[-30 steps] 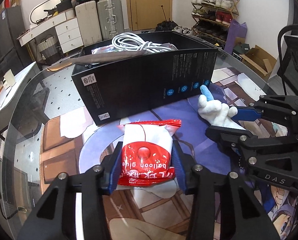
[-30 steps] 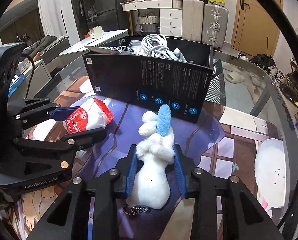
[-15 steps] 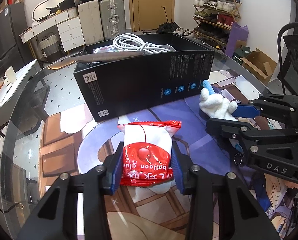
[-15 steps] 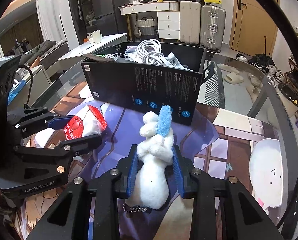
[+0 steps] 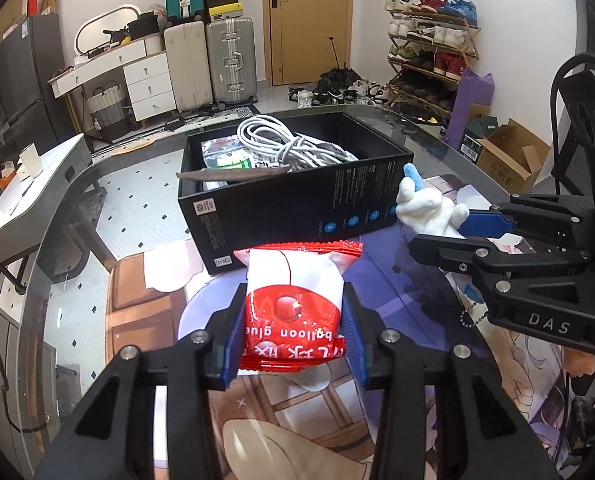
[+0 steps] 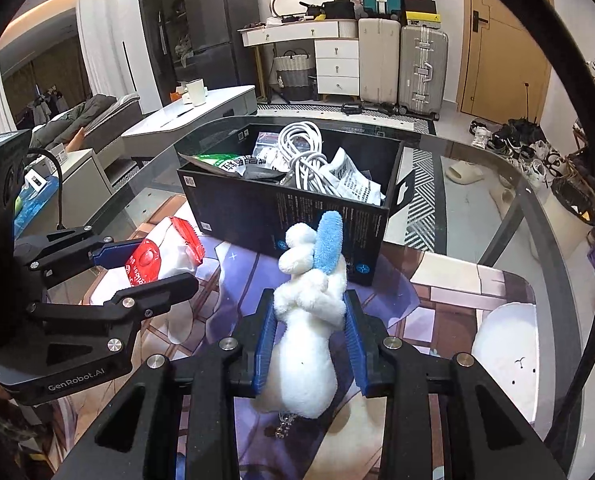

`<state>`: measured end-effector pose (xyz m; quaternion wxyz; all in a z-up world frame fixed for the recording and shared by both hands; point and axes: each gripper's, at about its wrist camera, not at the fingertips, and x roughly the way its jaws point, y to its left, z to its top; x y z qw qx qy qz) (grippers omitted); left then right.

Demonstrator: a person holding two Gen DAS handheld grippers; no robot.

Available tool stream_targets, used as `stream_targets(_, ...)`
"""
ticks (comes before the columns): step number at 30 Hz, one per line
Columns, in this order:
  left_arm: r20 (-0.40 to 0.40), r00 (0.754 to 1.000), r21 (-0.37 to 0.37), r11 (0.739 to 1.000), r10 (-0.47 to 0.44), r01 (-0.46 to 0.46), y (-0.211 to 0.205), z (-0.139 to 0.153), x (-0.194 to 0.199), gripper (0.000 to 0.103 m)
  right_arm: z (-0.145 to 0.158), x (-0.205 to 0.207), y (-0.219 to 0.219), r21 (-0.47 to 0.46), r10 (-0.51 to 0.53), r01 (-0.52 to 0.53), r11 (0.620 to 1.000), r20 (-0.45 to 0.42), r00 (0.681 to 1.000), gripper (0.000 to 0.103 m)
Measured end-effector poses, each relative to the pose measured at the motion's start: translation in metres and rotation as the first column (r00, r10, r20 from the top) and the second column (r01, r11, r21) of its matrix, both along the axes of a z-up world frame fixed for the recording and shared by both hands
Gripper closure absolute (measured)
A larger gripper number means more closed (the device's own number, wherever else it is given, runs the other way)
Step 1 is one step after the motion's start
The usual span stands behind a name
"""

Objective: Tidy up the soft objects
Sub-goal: 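Carry the red bag with the left tool over the box while the right tool carries the plush toy there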

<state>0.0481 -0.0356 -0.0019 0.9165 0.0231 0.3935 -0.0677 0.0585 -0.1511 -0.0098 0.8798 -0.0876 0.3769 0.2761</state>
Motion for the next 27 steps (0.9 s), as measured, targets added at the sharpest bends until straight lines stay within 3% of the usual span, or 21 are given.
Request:
stream_targets(17,0.058,0.998,0.006,1.0,0.029,-0.03,0.016,0.033,0.013,0.062,0.042,0.014,0.015,-0.024,0.049,-0.048,0.999,0.066,0.997,0.071)
stream_targets(27,0.08,0.996,0.01,0.999,0.031,-0.032,0.024,0.049,0.034,0.062,0.052,0.036,0.027,-0.017,0.069,-0.068,0.998,0.074,0.995,0.071)
